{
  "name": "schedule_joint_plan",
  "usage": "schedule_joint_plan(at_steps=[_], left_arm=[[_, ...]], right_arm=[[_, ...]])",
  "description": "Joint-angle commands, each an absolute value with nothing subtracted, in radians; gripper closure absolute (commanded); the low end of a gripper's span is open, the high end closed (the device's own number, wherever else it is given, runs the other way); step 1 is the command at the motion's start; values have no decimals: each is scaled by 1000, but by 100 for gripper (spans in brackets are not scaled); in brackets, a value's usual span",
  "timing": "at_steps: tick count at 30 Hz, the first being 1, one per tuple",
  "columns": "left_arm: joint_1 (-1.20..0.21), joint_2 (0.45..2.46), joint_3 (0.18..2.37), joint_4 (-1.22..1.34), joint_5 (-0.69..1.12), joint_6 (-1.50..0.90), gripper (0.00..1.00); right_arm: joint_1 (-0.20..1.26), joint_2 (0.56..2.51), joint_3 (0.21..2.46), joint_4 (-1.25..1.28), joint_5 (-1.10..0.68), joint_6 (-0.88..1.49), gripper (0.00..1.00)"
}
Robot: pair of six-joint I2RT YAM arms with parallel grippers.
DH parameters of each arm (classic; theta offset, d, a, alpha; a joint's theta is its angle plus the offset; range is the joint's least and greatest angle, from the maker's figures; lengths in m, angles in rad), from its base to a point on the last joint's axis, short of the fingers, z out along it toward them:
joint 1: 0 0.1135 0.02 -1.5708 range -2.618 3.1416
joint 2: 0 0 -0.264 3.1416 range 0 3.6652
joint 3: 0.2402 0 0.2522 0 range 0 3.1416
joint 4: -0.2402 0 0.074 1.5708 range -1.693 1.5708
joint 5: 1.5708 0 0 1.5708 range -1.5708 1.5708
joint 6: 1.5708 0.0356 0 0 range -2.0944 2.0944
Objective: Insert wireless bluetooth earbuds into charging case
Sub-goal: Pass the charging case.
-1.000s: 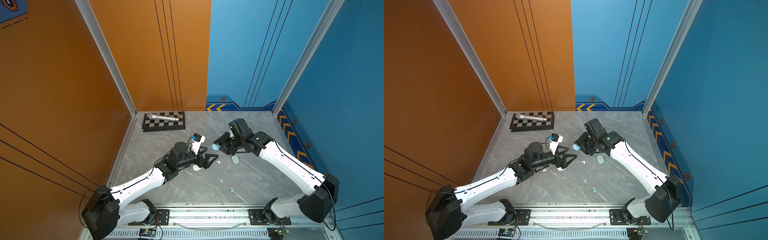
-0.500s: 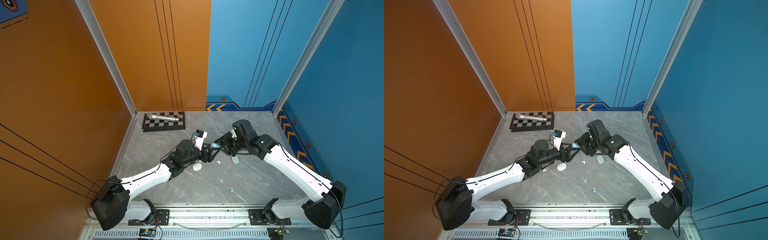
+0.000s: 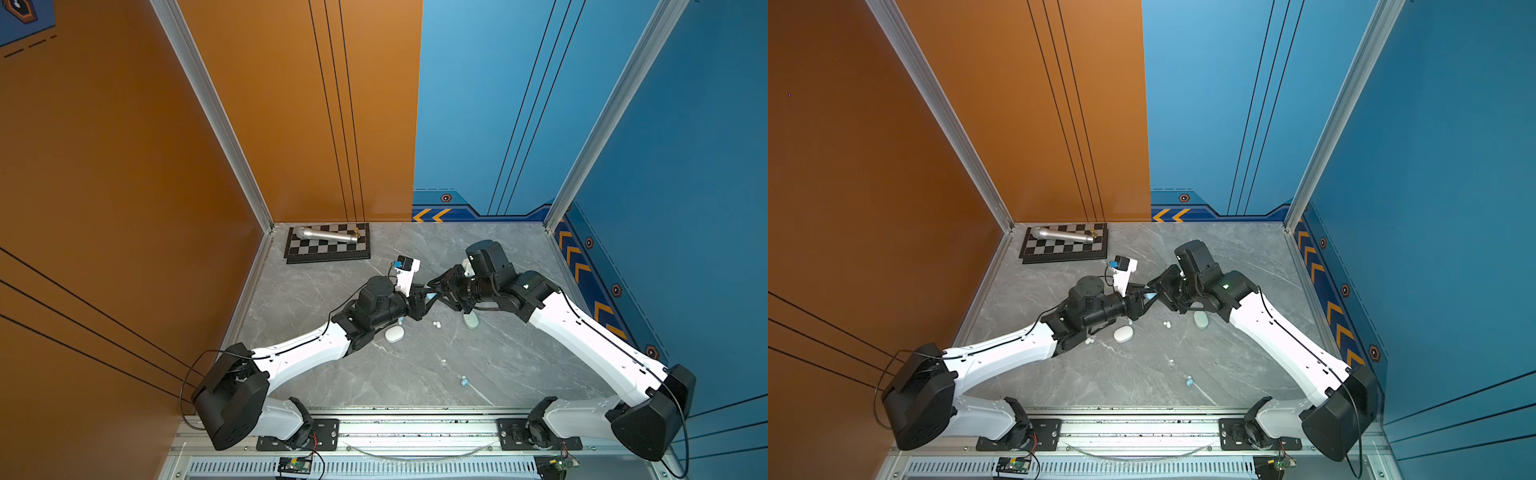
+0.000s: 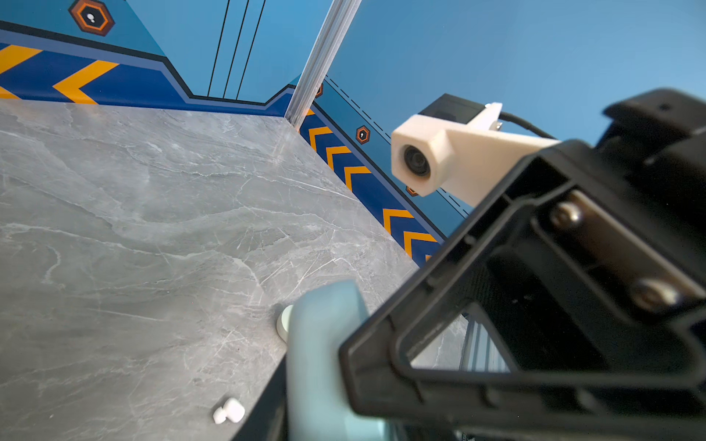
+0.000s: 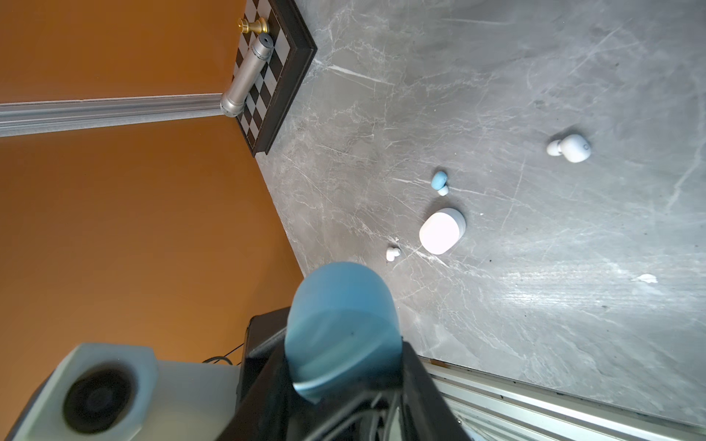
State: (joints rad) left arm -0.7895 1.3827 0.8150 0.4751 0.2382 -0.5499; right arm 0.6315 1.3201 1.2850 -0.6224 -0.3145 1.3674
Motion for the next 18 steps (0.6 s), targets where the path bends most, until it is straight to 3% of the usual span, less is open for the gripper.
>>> schedule_joint_plan(at_steps=[1,4,7,12,18], left_arm=[[-801,1403,845,483,263,-541,78],[-795,1396,847,483,287,-554,86],[-775,1375,841,463,323,-599,86],[-696,1371,944,139,462,-660,87],[-610,1470,1117,-247,775,-639,88]], right_arm=[[620,1292,1281,-589,-334,1381,67],[594,1278,1279,-589,-348,1374,62],[558,1255,1267,-589,-368,1350,50],[460,1197,1247,-591,-431,1246,36],[352,1161,1237,-631,-559,964,34]])
